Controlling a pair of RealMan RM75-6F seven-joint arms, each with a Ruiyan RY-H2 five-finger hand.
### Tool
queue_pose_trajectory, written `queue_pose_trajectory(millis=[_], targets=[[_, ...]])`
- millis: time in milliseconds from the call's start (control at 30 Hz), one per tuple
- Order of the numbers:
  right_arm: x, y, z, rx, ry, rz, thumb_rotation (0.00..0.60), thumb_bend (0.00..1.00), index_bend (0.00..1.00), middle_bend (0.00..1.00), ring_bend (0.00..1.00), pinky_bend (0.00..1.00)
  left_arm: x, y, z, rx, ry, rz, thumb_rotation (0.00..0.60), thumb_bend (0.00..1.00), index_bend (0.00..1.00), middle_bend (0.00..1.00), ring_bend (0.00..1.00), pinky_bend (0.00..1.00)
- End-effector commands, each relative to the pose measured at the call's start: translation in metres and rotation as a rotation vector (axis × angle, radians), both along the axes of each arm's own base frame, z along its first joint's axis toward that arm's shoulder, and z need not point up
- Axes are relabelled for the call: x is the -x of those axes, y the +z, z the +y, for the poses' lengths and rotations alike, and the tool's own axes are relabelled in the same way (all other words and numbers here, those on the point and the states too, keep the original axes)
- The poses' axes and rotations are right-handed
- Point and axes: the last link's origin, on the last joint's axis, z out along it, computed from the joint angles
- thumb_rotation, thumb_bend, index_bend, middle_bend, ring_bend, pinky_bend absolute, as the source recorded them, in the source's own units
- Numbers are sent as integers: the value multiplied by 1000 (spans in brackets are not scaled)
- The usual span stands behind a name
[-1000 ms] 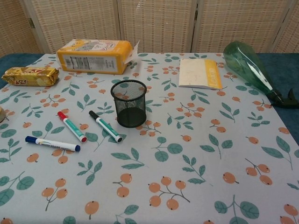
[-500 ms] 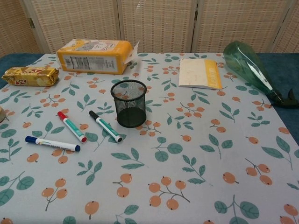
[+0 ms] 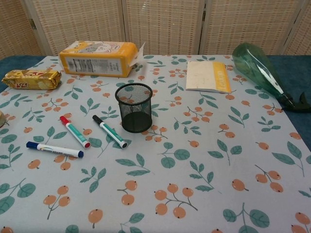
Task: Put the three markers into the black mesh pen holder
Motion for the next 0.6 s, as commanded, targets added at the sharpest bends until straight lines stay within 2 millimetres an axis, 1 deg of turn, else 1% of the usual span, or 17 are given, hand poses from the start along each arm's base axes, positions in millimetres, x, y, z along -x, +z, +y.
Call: queue_pose_trajectory(millis=[33,100,233,333,433,500,600], targets=[[1,0,-2,-2,-1,4,600,108,3,0,0,0,-23,-23,17,139,-84,122,600,265,404,1000,966,981],[1,-1,-2,-2,-4,6,600,108,3,0,1,0,-32,-34,28,181,-94,154,600,265,420,1000,966,981],[2,-1,-1,0,-6,14,600,108,3,0,1,0,-46,-55,44,259,-85,126,600,266,449,1000,966,981],[3,-3,0,-4,-5,23,600,108,3,0,1,0,-52,-76,51,318,-76,119,600,265,459,1000,966,981],[3,-5,-1,-20,-6,30,600,108,3,0,1,0,-54,-99,58,375,-60,121,600,266,466,1000,966,982],[4,-6,-1,-28,-7,33,600,108,3,0,0,0,-55,-109,65,398,-54,124,600,266,470,1000,966,982],[4,-6,-1,-34,-7,29,600,108,3,0,1,0,-59,-115,74,403,-60,130,600,265,469,1000,966,983]])
